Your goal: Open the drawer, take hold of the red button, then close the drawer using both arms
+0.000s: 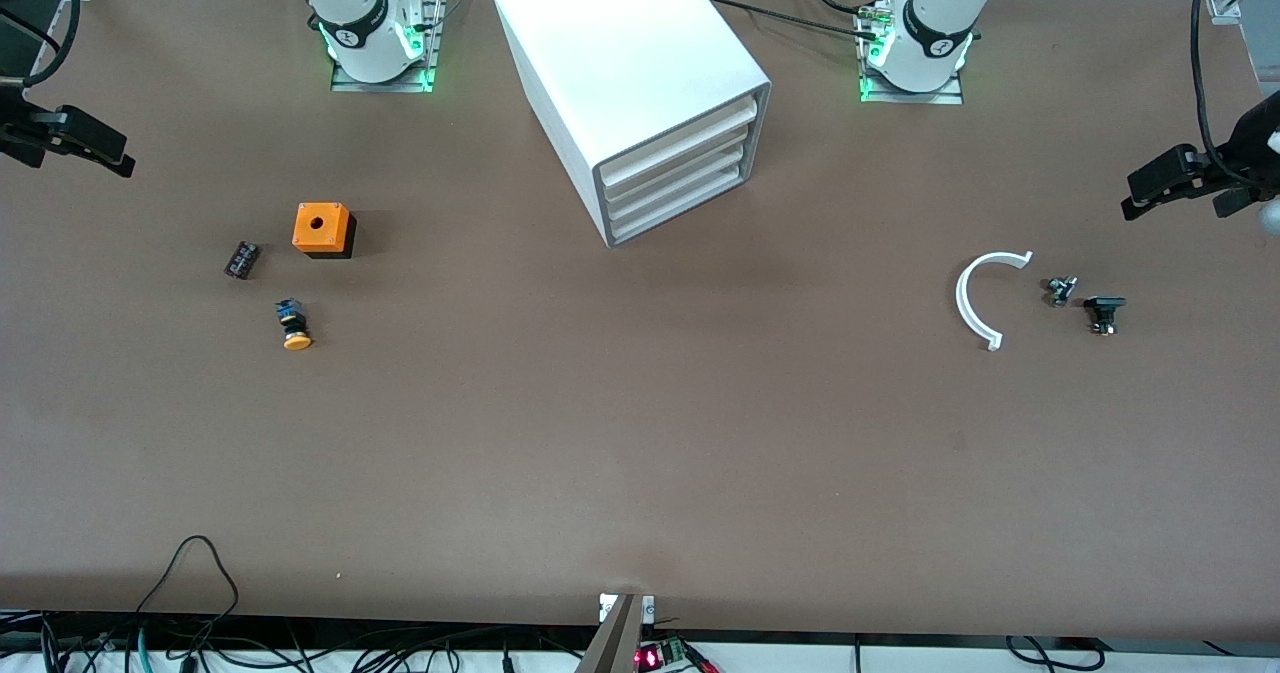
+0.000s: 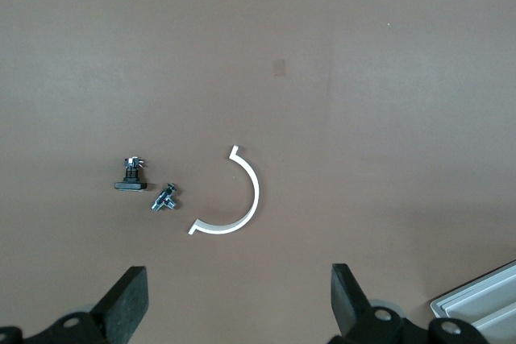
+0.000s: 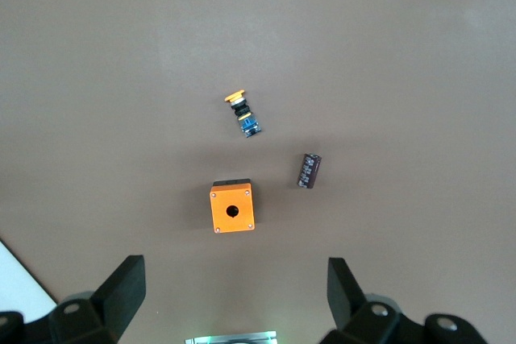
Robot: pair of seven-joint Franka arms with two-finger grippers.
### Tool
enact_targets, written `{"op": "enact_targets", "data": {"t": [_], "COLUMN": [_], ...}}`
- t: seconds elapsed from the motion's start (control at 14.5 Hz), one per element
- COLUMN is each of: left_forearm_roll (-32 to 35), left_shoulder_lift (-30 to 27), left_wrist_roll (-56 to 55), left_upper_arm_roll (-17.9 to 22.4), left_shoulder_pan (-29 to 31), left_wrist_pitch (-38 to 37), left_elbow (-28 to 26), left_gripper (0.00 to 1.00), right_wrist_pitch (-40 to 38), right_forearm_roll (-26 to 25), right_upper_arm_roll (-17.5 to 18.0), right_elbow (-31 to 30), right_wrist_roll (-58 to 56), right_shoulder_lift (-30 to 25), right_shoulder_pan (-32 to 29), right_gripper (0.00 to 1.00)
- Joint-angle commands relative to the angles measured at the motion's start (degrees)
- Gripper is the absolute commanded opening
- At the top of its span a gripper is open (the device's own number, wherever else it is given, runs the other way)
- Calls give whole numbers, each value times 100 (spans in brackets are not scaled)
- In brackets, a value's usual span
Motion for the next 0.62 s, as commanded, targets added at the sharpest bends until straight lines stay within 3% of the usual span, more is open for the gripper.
{"op": "enact_targets", "data": {"t": [0.0, 0.55], "left_forearm_roll": [-31, -172], "left_shoulder_lift": [16, 104], "left_wrist_roll": [137, 137], "left_upper_arm_roll": [-22, -40], "left_shoulder_pan": [26, 17], "left_wrist_pitch": [-100, -100], "left_elbow": [142, 247], "left_gripper": [100, 100], "right_wrist_pitch": [-21, -21], "right_forearm_roll": [98, 98], "right_upper_arm_roll": [8, 25], "right_elbow": [144, 144], "right_wrist_roll": [-54, -54], "right_shoulder_lift": [71, 63], "right_shoulder_pan": [-12, -3], "right_gripper": [100, 100]}}
